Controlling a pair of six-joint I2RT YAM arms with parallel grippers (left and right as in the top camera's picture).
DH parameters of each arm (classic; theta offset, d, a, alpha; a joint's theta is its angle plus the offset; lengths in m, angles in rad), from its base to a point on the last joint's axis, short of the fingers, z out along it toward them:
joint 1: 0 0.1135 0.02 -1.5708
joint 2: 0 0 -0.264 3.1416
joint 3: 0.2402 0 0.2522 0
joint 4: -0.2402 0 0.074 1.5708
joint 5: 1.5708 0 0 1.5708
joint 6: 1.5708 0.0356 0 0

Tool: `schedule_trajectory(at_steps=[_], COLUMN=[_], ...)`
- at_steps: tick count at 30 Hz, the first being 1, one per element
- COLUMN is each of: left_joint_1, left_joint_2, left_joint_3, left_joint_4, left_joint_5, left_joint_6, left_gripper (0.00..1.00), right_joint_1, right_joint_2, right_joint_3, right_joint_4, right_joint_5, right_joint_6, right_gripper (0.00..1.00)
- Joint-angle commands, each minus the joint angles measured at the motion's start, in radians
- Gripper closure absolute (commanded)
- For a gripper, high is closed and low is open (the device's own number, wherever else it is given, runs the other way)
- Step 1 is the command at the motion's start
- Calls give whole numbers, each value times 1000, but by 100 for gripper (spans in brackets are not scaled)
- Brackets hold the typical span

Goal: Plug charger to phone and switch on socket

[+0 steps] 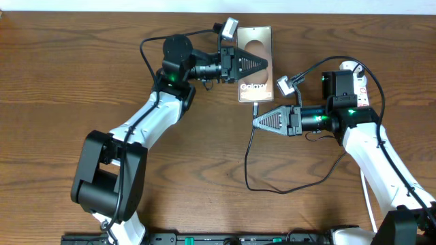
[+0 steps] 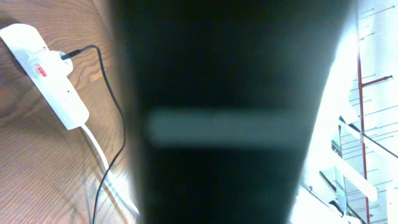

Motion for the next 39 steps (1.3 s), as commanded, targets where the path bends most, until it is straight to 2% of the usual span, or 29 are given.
schedule_trajectory(at_steps=[1,39], left_joint_1=[4,31], left_joint_2=[-23,-23], left_joint_3=[11,11], left_joint_4=[10,9], left_joint_5=[37,49], left_joint_6=[25,21], left_gripper=[93,92], right_joint_1=[21,45], right_joint_2=[-1,-1], right_joint_3=[0,0], right_joint_4=[1,65], right_joint_5=[-22,-45], right_joint_6=[11,26], right_gripper=[99,99])
